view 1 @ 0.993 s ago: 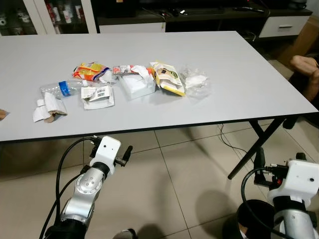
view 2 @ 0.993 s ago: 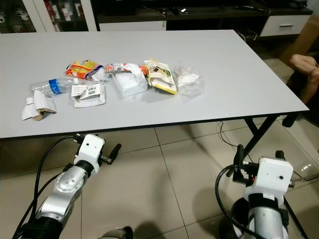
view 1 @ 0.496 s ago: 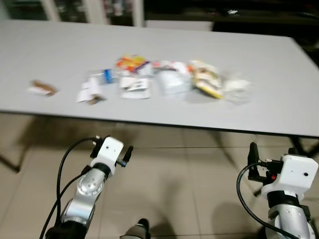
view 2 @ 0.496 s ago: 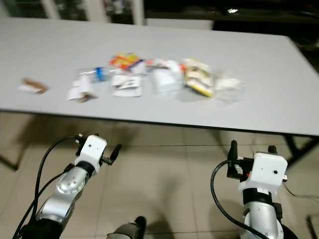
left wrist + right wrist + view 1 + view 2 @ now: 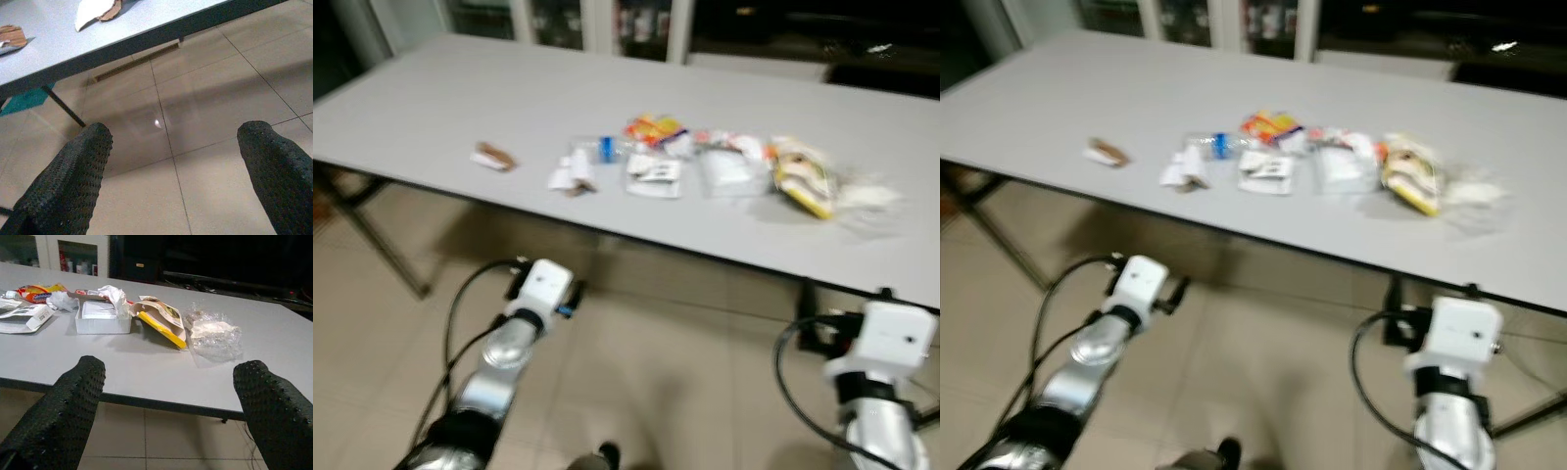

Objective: Picking trash to rubbish bin

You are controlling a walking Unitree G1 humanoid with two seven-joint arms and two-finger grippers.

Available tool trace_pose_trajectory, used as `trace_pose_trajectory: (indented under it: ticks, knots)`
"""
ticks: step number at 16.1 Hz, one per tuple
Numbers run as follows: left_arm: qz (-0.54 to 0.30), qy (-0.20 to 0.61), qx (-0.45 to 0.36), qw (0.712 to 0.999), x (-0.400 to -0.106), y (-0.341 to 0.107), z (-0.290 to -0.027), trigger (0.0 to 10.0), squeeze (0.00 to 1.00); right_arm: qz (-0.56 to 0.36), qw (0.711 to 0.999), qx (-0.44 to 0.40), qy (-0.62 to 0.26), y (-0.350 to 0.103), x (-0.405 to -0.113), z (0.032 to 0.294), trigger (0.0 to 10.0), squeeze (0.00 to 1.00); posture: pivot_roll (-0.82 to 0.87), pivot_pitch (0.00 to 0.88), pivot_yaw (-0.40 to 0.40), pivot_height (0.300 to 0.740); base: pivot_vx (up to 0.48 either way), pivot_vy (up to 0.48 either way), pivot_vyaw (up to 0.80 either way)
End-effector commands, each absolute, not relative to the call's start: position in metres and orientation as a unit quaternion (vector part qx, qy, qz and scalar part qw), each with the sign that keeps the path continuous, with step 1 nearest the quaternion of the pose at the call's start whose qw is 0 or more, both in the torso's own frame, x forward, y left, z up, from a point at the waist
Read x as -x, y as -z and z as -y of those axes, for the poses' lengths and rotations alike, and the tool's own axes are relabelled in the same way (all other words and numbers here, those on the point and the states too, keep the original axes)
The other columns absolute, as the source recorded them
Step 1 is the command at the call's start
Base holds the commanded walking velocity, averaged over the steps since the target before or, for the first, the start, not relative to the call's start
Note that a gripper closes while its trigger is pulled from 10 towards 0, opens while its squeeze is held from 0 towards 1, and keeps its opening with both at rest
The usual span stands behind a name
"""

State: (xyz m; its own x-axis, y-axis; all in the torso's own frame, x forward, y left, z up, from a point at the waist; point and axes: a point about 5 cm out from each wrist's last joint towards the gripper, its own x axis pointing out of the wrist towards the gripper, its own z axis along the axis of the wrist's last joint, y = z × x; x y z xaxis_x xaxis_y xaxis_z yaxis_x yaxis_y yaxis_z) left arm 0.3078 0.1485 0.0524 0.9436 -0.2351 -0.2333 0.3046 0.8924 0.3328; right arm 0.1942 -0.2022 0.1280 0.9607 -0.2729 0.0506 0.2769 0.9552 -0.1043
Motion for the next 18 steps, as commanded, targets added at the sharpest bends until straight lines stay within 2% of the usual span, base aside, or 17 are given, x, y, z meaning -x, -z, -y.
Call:
trace_pose_trajectory:
  ticks: [1,4,6,8,12,13,15,18]
  knots:
    - [-0.092,0.152,-0.187,0.966,-0.312,-0.053,-0.142,10.0,0.00,0.014,0.988,0.052,0.144,-0.126,-0.195,0.202,10.0,0.00,0.07,0.083,-0.007,0.740,0.000,0.000,0.00]
    - [-0.116,0.147,-0.173,0.967,-0.320,-0.048,-0.126,10.0,0.00,0.009,0.986,0.035,0.163,-0.118,-0.198,0.207,10.0,0.00,0.07,0.067,-0.007,0.740,0.000,0.000,0.00]
    - [-0.131,0.149,-0.153,0.968,-0.322,-0.046,-0.123,10.0,0.00,0.002,0.989,0.035,0.145,-0.114,-0.194,0.206,10.0,0.00,0.07,0.049,-0.004,0.740,0.000,0.000,0.00]
    - [-0.131,0.159,-0.151,0.967,-0.324,-0.049,-0.128,10.0,0.00,-0.007,0.992,0.043,0.120,-0.113,-0.191,0.206,10.0,0.00,0.07,0.034,-0.002,0.740,0.000,0.000,0.00]
    - [-0.130,0.162,-0.156,0.966,-0.317,-0.059,-0.162,10.0,0.00,-0.004,0.994,0.071,0.088,-0.121,-0.191,0.211,10.0,0.00,0.08,0.030,0.002,0.740,0.000,0.000,0.00]
    - [-0.124,0.175,-0.134,0.967,-0.313,-0.061,-0.166,10.0,0.00,-0.003,0.994,0.072,0.086,-0.122,-0.193,0.210,10.0,0.00,0.10,0.025,-0.007,0.740,0.000,0.000,0.00]
    - [-0.111,0.170,-0.140,0.969,-0.309,-0.062,-0.169,10.0,0.00,0.003,0.994,0.078,0.079,-0.123,-0.196,0.207,10.0,0.00,0.12,0.025,-0.011,0.740,0.000,0.000,0.00]
    - [-0.046,0.152,-0.154,0.975,-0.299,-0.062,-0.167,10.0,0.00,0.026,0.993,0.055,0.101,-0.128,-0.208,0.203,10.0,0.00,0.15,0.033,-0.031,0.740,0.000,0.000,0.00]
